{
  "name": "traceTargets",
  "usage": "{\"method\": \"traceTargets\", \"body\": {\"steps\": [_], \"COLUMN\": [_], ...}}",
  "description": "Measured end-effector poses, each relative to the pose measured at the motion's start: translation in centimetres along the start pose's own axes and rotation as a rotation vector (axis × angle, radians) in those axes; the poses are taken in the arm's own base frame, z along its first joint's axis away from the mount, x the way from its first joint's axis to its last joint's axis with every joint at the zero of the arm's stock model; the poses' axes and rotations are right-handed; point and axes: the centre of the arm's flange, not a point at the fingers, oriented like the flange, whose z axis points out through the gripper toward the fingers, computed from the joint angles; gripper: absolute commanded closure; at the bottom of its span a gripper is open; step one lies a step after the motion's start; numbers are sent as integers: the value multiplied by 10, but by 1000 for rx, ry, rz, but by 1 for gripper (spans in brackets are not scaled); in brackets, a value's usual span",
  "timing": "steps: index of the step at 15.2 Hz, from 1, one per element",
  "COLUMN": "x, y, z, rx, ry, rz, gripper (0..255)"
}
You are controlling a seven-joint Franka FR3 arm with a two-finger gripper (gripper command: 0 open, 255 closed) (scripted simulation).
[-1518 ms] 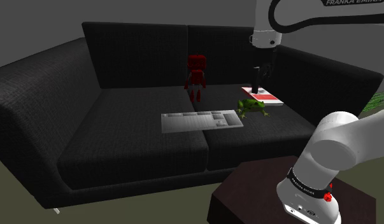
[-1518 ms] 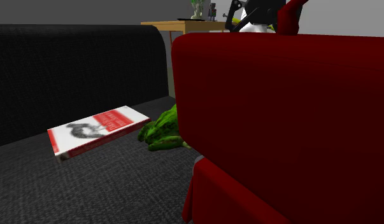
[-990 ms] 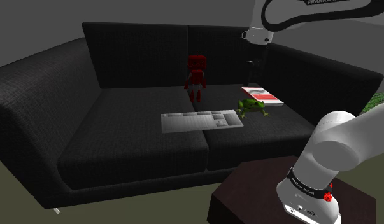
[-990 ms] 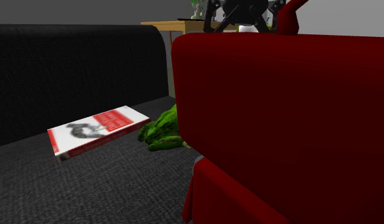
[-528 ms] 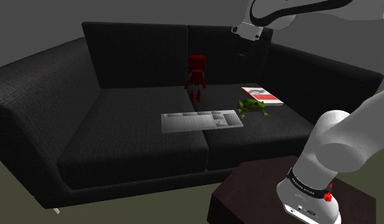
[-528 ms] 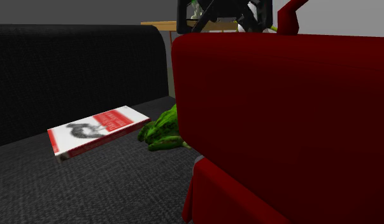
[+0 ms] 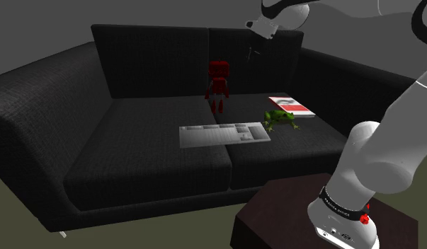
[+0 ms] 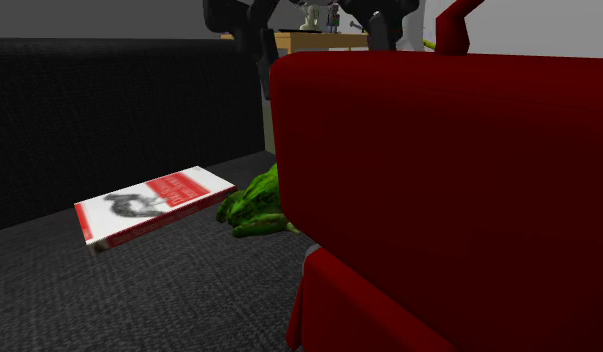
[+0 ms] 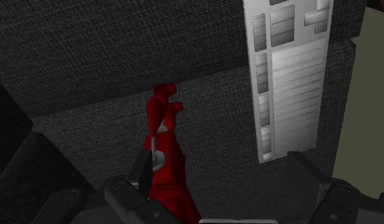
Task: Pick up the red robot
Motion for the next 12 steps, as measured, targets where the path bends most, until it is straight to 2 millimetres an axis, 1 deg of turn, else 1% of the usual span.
{"method": "traceTargets", "body": {"steps": [1,2,4,7,9,12], "x": [8,16,33,58,63,62], "y": [13,17,36,58,61,63], "z": [-1,0,0,-3,3,18], "rx": [9,21,41,72,81,83], "ry": [22,44,88,154,173,178], "rz": [-33,-67,-132,-230,-257,-265], "gripper": [0,0,0,0,0,0]}}
